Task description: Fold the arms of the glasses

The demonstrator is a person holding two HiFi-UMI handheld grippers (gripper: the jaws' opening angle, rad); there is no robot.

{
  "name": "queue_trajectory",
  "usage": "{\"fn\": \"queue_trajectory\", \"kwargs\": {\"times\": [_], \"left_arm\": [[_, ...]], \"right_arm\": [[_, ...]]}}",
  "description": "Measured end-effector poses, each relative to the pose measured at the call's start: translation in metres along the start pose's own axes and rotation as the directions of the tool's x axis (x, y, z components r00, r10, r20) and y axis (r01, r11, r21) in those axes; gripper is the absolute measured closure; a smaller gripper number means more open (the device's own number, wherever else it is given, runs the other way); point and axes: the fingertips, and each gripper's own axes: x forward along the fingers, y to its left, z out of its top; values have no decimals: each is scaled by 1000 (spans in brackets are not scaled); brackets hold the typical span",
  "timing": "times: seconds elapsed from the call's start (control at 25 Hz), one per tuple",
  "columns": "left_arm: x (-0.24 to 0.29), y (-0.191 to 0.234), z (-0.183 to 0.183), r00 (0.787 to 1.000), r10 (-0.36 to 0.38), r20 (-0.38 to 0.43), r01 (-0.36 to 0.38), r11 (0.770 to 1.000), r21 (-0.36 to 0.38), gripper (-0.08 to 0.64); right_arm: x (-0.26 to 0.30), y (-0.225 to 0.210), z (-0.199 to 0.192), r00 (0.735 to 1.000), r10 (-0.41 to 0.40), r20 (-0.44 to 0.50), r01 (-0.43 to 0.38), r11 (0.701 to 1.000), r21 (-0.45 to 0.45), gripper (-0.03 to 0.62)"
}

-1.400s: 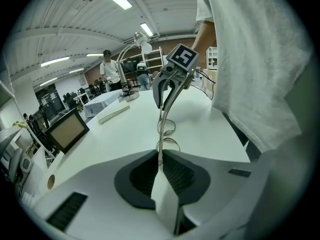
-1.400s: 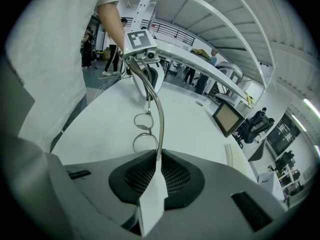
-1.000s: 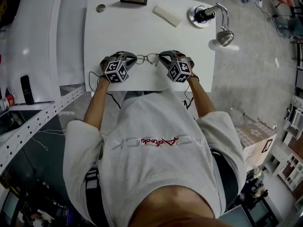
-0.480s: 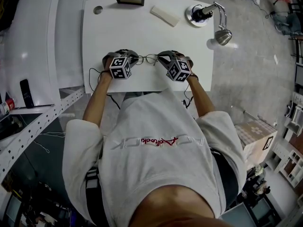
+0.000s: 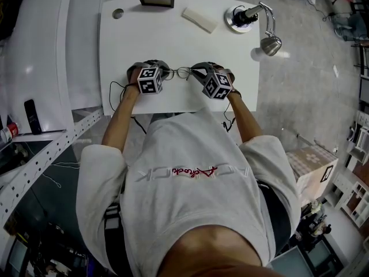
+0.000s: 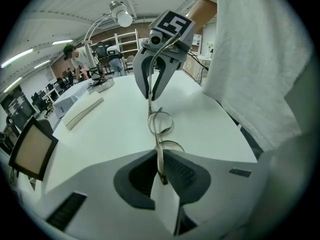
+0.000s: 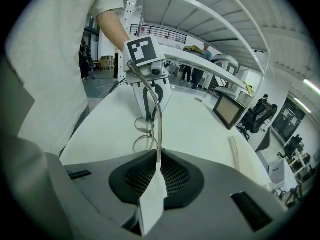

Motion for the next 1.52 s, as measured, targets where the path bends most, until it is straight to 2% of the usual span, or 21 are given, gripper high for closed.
{"fn": "queue_trajectory", "kwargs": {"times": [0.52, 0.72, 1.0, 1.2, 1.4, 1.52], "left_arm": [[0, 0, 0, 1000, 8, 21, -8, 1000, -11, 506], [-9, 5, -4, 997, 61, 46, -60, 998, -6, 505], [-32, 1, -31, 991, 120, 53, -115, 989, -89, 489], [-54, 1, -49, 976, 206, 65, -191, 964, -185, 489], [-64, 5, -48, 960, 261, 97, -231, 941, -249, 489], [-67, 7, -40, 952, 282, 117, -245, 935, -257, 489]], "right_arm": [[17, 8, 10, 997, 77, -28, -78, 994, -73, 549], [22, 8, 12, 994, 99, -41, -102, 992, -68, 552], [32, 12, 9, 989, 118, -88, -127, 987, -99, 554], [38, 11, 8, 985, 118, -124, -136, 980, -143, 554], [43, 8, 10, 985, 99, -140, -122, 978, -167, 554], [41, 5, 14, 989, 75, -126, -91, 987, -133, 538]]}}
